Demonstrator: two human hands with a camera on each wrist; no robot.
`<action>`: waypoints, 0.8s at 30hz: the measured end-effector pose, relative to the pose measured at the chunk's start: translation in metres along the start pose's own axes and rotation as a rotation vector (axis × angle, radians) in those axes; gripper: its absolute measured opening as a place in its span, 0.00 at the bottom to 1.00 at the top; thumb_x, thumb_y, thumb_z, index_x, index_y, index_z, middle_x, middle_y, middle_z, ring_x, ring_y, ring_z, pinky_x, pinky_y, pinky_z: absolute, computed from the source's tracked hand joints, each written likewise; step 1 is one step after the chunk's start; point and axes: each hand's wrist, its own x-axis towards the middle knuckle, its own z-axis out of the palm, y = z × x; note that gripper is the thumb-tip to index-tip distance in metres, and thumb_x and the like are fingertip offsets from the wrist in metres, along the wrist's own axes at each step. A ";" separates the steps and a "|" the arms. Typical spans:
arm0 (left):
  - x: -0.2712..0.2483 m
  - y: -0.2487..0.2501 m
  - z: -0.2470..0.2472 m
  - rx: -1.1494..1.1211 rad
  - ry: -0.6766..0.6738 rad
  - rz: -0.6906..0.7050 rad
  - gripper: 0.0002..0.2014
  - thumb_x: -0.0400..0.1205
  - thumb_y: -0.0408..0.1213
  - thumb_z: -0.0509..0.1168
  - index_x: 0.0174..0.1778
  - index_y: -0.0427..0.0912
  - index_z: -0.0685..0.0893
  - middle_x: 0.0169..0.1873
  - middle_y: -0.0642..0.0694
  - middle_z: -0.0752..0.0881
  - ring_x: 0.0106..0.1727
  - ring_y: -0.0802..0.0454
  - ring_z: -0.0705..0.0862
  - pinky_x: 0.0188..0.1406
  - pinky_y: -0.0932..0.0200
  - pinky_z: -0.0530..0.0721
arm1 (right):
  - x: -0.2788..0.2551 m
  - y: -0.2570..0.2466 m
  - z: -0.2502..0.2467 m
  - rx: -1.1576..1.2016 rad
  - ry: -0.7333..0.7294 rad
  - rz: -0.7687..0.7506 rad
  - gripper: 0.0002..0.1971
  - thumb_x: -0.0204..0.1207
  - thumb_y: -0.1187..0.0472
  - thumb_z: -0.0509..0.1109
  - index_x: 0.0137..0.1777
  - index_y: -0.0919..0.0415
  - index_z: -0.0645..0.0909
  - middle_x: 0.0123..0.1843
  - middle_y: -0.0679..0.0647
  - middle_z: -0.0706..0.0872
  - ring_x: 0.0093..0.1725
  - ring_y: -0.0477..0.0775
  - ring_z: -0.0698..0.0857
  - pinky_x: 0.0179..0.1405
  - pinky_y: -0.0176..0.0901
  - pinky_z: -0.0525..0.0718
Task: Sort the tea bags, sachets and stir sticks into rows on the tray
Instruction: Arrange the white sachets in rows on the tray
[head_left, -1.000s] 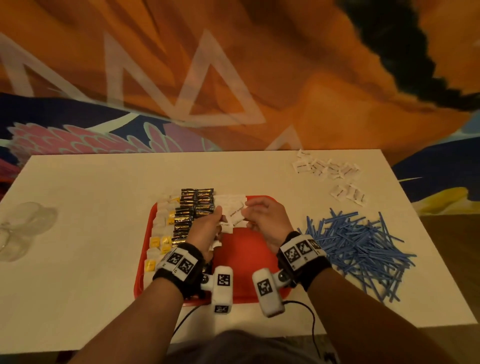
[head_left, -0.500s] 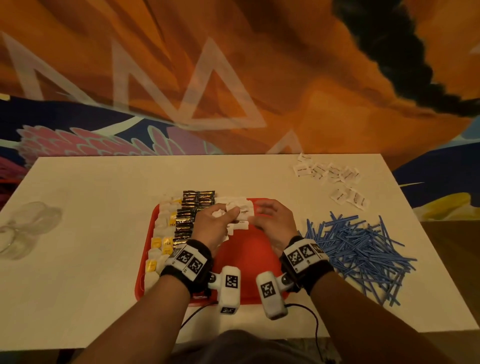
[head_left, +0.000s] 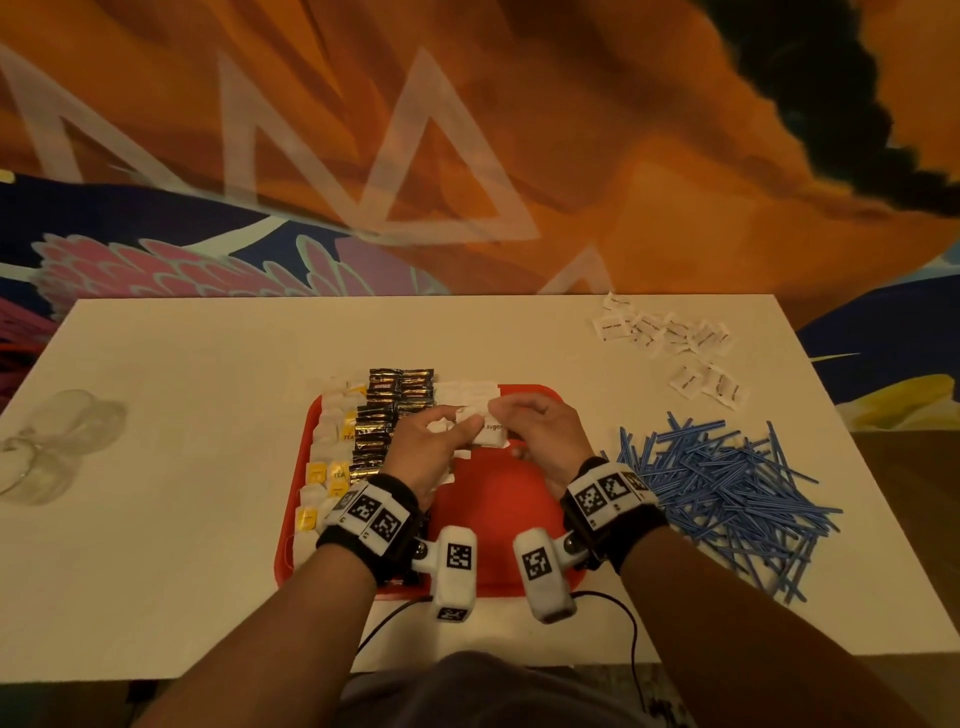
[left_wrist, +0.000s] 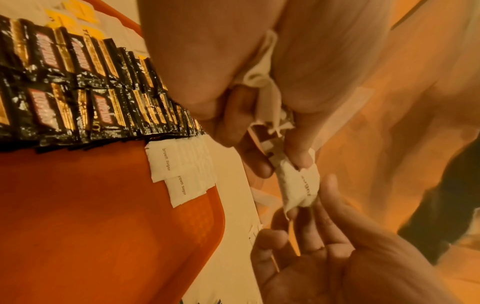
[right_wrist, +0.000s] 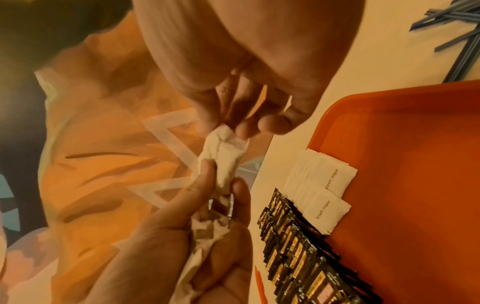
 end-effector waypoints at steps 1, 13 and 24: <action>0.001 0.000 -0.001 0.001 0.008 0.003 0.02 0.79 0.35 0.76 0.43 0.44 0.89 0.38 0.40 0.91 0.38 0.45 0.86 0.35 0.55 0.82 | 0.000 0.003 0.001 -0.025 -0.027 0.018 0.11 0.72 0.59 0.80 0.52 0.60 0.87 0.41 0.51 0.91 0.35 0.45 0.85 0.31 0.38 0.80; 0.023 -0.034 -0.018 0.098 0.214 -0.050 0.11 0.79 0.47 0.75 0.33 0.47 0.91 0.33 0.47 0.90 0.36 0.50 0.87 0.48 0.50 0.84 | 0.021 0.050 0.003 -0.242 -0.058 0.096 0.15 0.67 0.59 0.83 0.51 0.64 0.88 0.41 0.55 0.91 0.29 0.41 0.86 0.28 0.33 0.80; 0.019 -0.046 -0.063 0.157 0.276 -0.139 0.12 0.82 0.46 0.71 0.46 0.39 0.90 0.27 0.49 0.85 0.26 0.56 0.81 0.25 0.63 0.77 | 0.074 0.084 -0.007 -0.651 0.001 0.159 0.18 0.72 0.47 0.78 0.57 0.57 0.88 0.54 0.48 0.89 0.49 0.46 0.85 0.41 0.33 0.80</action>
